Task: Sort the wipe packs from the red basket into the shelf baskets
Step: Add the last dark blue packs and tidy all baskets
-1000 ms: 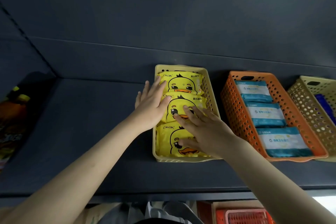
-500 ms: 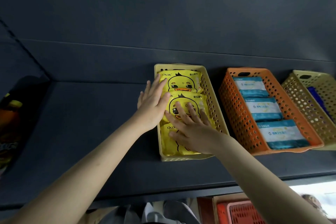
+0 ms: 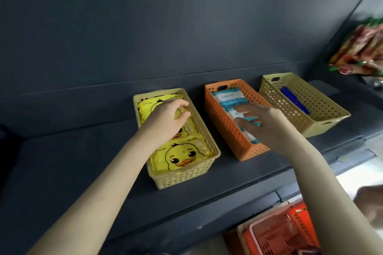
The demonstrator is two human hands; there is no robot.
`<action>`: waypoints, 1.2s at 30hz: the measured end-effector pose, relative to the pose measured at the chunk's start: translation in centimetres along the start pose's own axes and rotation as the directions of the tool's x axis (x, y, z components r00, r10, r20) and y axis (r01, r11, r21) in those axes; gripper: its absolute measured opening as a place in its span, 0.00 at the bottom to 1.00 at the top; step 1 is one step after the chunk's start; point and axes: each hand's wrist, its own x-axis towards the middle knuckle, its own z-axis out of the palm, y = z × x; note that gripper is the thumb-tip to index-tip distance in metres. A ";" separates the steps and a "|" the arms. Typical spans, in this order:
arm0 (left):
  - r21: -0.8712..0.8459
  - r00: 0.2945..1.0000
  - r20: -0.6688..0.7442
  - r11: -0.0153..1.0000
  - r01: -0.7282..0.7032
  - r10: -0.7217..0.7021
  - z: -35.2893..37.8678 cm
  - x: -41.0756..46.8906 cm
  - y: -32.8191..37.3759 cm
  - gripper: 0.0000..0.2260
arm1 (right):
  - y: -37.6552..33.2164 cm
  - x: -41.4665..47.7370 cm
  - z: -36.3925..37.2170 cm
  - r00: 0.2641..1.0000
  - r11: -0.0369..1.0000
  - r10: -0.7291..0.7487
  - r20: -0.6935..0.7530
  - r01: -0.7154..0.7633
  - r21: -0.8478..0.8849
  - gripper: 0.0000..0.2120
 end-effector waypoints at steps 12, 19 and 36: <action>-0.253 0.952 0.215 0.954 -0.160 0.217 21.3 -7.5 18.2 0.10 | 19.5 -24.8 -8.5 0.916 0.916 0.399 -0.032 -0.398 0.046 0.14; -0.141 0.796 0.604 0.988 0.060 0.038 34.9 -14.4 18.5 0.09 | 30.8 -33.9 -3.9 0.769 0.785 0.595 0.234 -0.618 0.034 0.10; 0.170 0.428 0.800 0.842 0.511 -0.421 65.3 -17.7 8.7 0.12 | 57.0 -32.7 14.2 0.534 0.649 0.661 0.527 -0.760 -0.044 0.11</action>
